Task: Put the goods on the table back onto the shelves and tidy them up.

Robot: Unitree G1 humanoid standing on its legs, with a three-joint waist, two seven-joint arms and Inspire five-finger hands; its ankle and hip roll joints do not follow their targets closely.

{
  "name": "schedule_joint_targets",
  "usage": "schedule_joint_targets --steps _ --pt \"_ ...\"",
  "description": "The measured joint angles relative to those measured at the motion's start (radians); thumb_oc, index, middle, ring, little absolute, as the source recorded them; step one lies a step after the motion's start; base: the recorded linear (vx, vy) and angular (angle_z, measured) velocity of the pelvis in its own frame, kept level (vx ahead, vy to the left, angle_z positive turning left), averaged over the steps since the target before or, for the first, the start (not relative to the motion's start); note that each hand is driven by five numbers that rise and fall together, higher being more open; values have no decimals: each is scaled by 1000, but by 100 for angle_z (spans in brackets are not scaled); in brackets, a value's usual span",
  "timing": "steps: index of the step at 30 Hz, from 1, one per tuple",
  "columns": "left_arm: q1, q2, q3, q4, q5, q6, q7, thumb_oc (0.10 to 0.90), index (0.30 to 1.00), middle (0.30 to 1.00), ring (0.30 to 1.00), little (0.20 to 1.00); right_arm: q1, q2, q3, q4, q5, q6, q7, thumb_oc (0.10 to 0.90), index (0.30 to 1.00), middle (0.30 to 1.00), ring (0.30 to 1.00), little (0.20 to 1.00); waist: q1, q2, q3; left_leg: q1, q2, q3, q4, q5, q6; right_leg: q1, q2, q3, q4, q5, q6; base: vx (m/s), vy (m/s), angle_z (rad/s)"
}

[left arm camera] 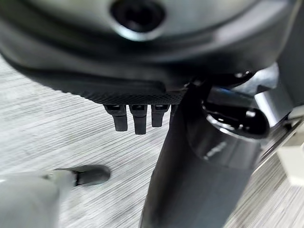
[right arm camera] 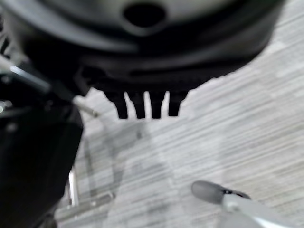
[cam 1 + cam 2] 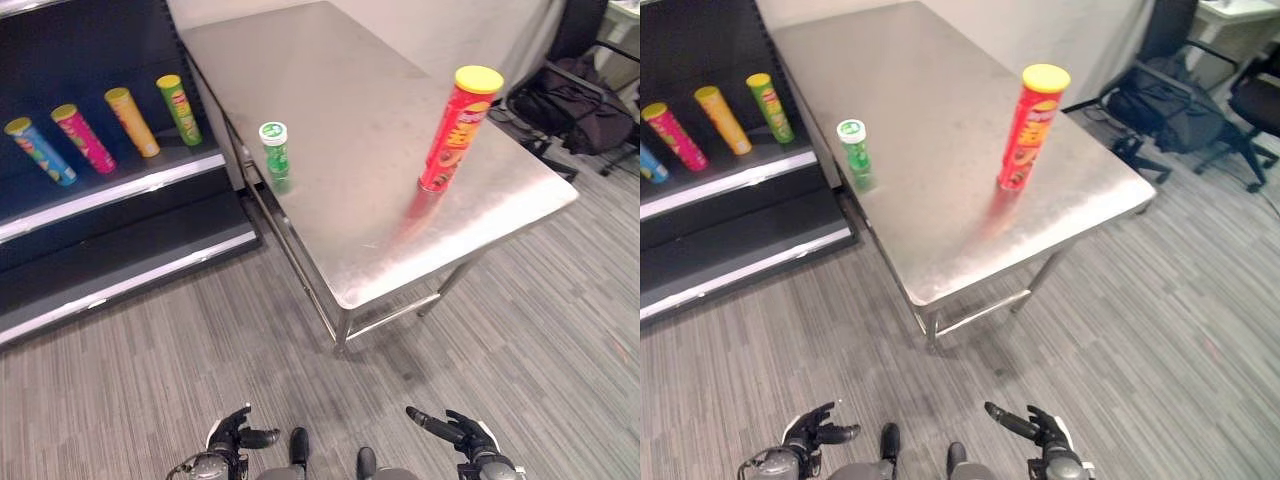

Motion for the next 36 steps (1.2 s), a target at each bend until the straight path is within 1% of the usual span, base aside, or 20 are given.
schedule_joint_targets --steps 1,2,3,5,7,8,11,12,13,16,18,20,22,23,26,28,29,30,33,36 --pt "4 0 3 29 0 3 -1 800 900 900 900 900 -18 -1 -3 4 0 1 3 800 900 900 900 900 12 9 3 10 14 36 0 -7 2 -40 0 11 73 -15 17 -19 99 -49" --pt "6 1 4 36 0 5 0 800 900 900 900 900 -24 -1 -4 7 0 2 3 800 900 900 900 900 11 12 3 14 18 41 0 -12 -5 -51 1 12 100 -22 28 -19 58 -59" --pt "13 8 8 70 0 8 1 800 900 900 900 900 -27 -2 -21 15 2 0 1 800 900 900 900 900 2 15 6 35 16 59 0 -33 -1 -100 -11 25 228 -61 68 28 48 -31" --pt "11 26 12 66 0 7 2 800 900 900 900 900 -5 -2 -36 25 6 2 0 800 900 900 900 900 1 -10 15 41 -7 58 0 -48 6 -132 -59 32 278 -102 86 78 15 -12" --pt "9 41 22 64 0 8 2 800 900 900 900 900 8 -1 -43 35 20 2 1 800 900 900 900 900 3 -22 22 40 -16 59 0 -49 9 -146 -110 27 238 -95 82 81 -38 -11" --pt "13 52 36 65 0 8 3 800 900 900 900 900 8 1 -53 37 31 2 1 800 900 900 900 900 -1 -16 26 36 0 58 0 -49 9 -154 -121 31 150 -72 94 94 -59 -10" --pt "11 76 61 64 0 8 14 800 900 900 900 900 40 -1 -80 25 44 4 -1 800 900 900 900 900 -33 -41 27 36 8 42 -4 -52 3 -149 -114 68 -57 72 124 96 -85 17" --pt "14 75 64 59 0 8 19 800 900 900 900 900 65 -4 -103 -2 44 8 -8 800 900 900 900 900 -52 -46 26 43 9 23 -5 -50 -8 -109 -108 82 -109 129 125 134 -121 28" --pt "37 63 68 17 0 7 18 800 900 900 900 900 101 -28 -121 -80 41 26 -16 800 900 900 900 900 -47 -48 27 68 28 34 -5 -61 -45 -87 -93 79 -133 201 97 147 -121 10" --pt "84 -2 81 -37 1 5 18 800 900 900 900 900 180 -124 -217 -386 40 30 -28 800 900 900 900 900 -72 -15 10 95 79 34 -5 -83 -80 -49 -45 56 -135 185 64 121 -95 -1" --pt "92 -42 80 -35 4 5 12 800 900 900 900 900 165 -208 -295 -475 34 4 -56 800 900 900 900 900 -71 4 -21 102 102 30 -5 -91 -91 -39 -24 43 -135 172 45 131 -93 10" --pt "103 -61 81 -36 23 5 8 800 900 900 900 900 154 -297 -339 -554 22 19 -62 800 900 900 900 900 -71 9 -33 106 113 17 -5 -96 -98 -26 -14 23 -135 163 32 103 -58 22" --pt "128 -58 76 -36 44 5 -8 800 900 900 900 900 67 -435 -432 -680 -1 -29 -77 800 900 900 900 900 -65 17 -53 123 117 2 0 -90 -112 -3 -11 3 -135 151 36 93 -50 25" --pt "128 -49 75 -35 49 5 -8 800 900 900 900 900 8 -444 -430 -717 0 -58 -77 800 900 900 900 900 -63 16 -53 124 114 -2 0 -88 -114 -3 -14 3 -135 152 35 48 -32 11" --pt "126 -42 75 -35 68 2 -10 800 900 900 900 900 -52 -445 -404 -754 8 -83 -64 800 900 900 900 900 -35 20 -56 118 103 -16 -1 -87 -115 6 -26 -7 -135 150 38 22 -31 16" --pt "139 -18 35 -30 79 3 -13 800 900 900 900 900 -169 -478 -308 -676 52 -91 -63 800 900 900 900 900 -14 23 -58 111 88 -36 -5 -89 -113 11 -43 -26 -134 146 43 6 -49 30" --pt "164 -9 28 -31 78 1 -24 800 900 900 900 900 -210 -517 -255 -631 73 -94 -62 800 900 900 900 900 21 24 -58 109 84 -43 -5 -90 -110 13 -49 -33 -134 145 46 8 -60 43" --pt "173 -9 29 -32 67 -2 -26 800 900 900 900 900 -295 -550 -182 -541 105 -97 -61 800 900 900 900 900 22 23 -58 103 79 -62 -4 -87 -111 18 -54 -51 -134 141 51 7 -66 39" --pt "169 -8 30 -38 59 -18 -27 800 900 900 900 900 -342 -567 -168 -495 145 -97 -59 800 900 900 900 900 69 25 -60 87 72 -96 0 -77 -108 19 -58 -86 -134 140 52 -9 -38 43" --pt "165 -7 28 -40 58 -26 -25 800 900 900 900 900 -451 -642 -76 -454 148 -101 -44 800 900 900 900 900 75 25 -59 63 52 -137 0 -61 -118 20 -78 -140 -135 134 59 -8 -33 50"
